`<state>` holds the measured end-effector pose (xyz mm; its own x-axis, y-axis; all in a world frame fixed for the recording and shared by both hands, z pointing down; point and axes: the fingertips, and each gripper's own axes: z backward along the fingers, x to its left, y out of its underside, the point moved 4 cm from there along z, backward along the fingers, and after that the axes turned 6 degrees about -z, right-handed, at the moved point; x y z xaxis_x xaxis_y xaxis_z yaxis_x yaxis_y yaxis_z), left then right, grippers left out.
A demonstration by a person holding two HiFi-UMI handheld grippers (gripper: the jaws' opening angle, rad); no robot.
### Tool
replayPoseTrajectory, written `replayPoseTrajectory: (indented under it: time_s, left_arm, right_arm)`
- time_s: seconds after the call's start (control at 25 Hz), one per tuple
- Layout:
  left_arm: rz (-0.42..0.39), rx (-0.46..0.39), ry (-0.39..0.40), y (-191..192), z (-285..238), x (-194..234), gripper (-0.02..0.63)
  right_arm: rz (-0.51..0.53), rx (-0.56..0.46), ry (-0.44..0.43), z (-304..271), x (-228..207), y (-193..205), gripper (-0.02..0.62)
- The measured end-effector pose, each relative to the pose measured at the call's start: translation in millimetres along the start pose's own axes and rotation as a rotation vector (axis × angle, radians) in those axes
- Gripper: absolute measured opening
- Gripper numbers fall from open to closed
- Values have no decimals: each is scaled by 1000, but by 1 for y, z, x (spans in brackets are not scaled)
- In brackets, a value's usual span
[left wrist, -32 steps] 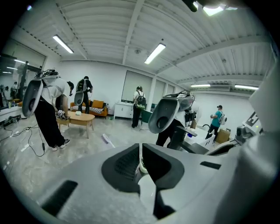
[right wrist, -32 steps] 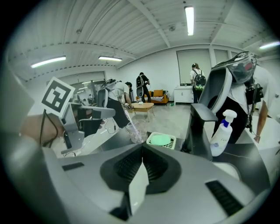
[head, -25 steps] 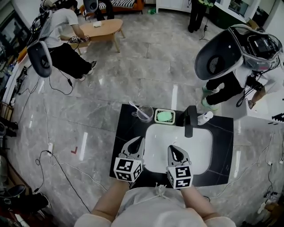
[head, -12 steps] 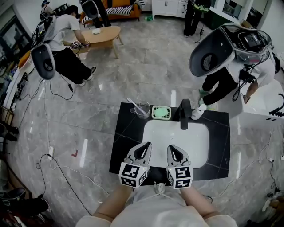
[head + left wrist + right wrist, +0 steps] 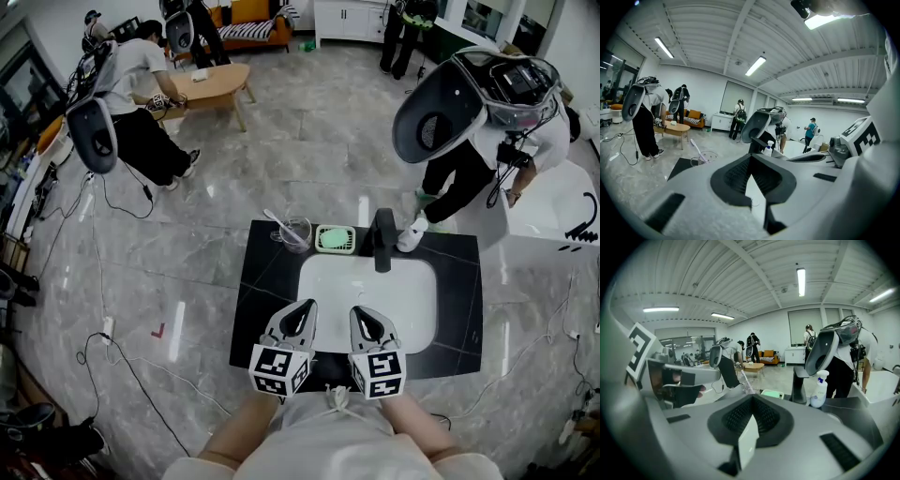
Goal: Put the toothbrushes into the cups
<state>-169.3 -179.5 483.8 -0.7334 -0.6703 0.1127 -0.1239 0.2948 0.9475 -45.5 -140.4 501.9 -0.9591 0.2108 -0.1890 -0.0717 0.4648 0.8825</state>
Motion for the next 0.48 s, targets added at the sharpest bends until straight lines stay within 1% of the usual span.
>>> replayPoseTrajectory:
  time_s: [0.24, 0.48]
  left_arm:
    - [-2, 12, -1, 1, -4, 2, 18]
    - [11, 42, -4, 3, -9, 9, 18]
  right_arm:
    - [-19, 10, -9, -4, -1, -1, 25]
    - [-10, 27, -8, -11, -2, -5, 25]
